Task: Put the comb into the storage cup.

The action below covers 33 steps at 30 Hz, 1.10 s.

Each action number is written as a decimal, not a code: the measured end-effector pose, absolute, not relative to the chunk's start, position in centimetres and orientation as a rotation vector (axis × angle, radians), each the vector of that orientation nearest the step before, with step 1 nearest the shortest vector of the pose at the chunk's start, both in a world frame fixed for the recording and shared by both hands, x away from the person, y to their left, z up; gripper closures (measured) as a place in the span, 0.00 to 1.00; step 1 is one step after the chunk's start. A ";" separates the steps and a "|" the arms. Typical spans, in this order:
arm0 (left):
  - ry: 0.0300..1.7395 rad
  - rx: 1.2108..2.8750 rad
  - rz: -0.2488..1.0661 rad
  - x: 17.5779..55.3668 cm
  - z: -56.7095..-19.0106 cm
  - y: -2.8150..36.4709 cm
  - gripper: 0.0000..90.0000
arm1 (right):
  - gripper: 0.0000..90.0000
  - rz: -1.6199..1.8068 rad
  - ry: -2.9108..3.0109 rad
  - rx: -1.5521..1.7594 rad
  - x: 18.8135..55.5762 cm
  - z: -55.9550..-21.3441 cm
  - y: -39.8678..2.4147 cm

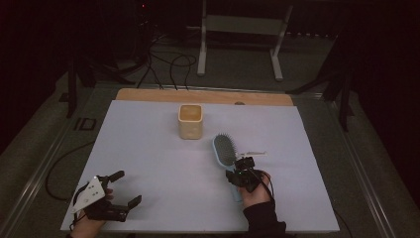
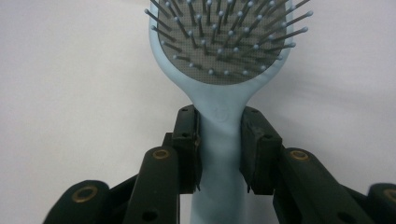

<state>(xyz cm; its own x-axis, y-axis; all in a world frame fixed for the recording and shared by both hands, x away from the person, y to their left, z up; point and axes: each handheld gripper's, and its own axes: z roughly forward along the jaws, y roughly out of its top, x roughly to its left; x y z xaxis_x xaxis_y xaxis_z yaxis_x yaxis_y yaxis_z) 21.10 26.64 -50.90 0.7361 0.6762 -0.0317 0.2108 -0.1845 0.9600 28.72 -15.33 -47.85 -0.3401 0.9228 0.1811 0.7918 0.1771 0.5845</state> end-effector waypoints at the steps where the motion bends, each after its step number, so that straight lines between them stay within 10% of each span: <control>1: 0.704 1.745 0.485 21.1 -50.9 26.6 0.00 | 0.78 0.917 2.223 1.653 28.7 -47.8 -15.3; 33: 0.722 1.754 0.484 21.2 -51.1 26.7 0.00 | 0.78 1.134 2.130 1.271 31.6 -42.1 -12.6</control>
<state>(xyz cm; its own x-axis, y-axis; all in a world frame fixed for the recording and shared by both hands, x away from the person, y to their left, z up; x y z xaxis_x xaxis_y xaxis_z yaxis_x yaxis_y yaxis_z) 21.23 26.71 -51.14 0.7282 0.6844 -0.0362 0.2261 -0.1900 0.9554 31.63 -12.63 -42.12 -0.4993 0.8646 0.0567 0.5298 0.2528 0.8095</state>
